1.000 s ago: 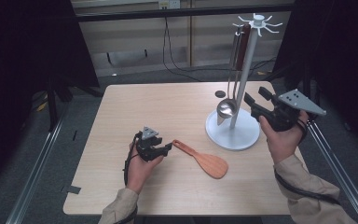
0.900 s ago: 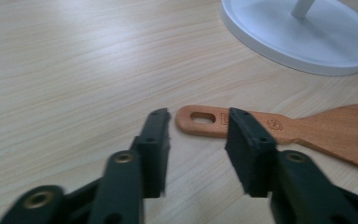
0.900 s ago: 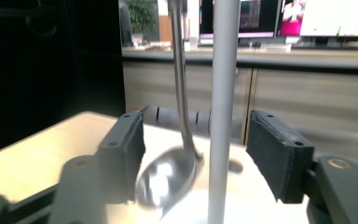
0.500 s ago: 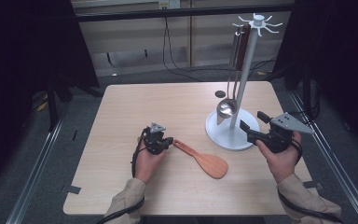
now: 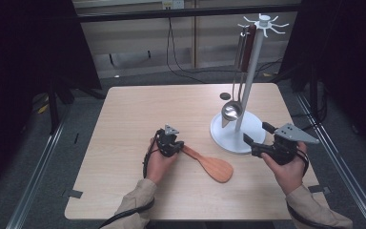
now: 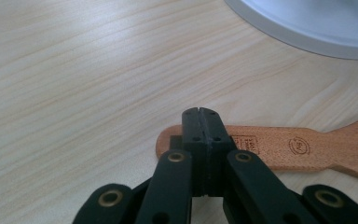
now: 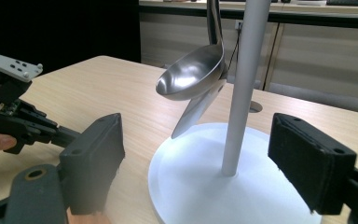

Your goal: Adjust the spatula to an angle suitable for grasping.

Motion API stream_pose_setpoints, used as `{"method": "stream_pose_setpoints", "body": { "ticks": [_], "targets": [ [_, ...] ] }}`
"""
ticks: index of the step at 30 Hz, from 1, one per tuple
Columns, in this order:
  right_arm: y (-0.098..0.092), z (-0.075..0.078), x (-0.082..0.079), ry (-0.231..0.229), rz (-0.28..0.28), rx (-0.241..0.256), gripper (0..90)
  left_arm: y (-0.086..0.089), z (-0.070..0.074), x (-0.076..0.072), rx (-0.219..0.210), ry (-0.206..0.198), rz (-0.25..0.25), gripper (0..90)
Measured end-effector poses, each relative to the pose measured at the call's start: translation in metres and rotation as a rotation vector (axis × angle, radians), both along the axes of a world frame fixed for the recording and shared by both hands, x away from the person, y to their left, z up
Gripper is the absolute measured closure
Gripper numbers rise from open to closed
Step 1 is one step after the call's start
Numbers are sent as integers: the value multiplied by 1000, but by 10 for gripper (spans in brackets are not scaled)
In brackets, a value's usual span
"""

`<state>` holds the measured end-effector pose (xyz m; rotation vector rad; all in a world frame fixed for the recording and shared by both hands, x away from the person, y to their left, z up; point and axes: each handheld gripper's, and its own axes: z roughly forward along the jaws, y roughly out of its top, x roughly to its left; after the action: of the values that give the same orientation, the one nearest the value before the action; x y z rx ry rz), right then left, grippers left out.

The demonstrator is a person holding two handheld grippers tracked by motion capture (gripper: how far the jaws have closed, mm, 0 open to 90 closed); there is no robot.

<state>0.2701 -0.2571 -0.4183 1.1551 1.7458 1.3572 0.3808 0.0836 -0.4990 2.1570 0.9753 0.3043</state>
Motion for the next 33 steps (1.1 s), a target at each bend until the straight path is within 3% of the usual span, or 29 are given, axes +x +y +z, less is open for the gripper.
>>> {"method": "stream_pose_setpoints", "body": {
  "ticks": [6,11,13,14,21,25,33],
  "targets": [
    [0,-5,-1,25,23,0,184,-5,-1,-9,-21,-7,3,900],
    [4,-11,1,61,57,2,203,-14,-1,-19,-35,3,-25,900],
    [7,-12,1,68,72,0,208,-17,0,-23,-17,6,-50,900],
    [8,-13,1,68,82,7,208,-19,0,-25,-31,10,-53,900],
    [19,-21,3,110,168,-40,191,-30,1,-35,-16,5,-78,900],
    [26,-26,4,171,209,-47,178,-35,1,-39,-9,-3,-90,900],
    [39,-31,5,231,230,-81,194,-40,1,-44,-17,10,-95,900]
  ]
}}
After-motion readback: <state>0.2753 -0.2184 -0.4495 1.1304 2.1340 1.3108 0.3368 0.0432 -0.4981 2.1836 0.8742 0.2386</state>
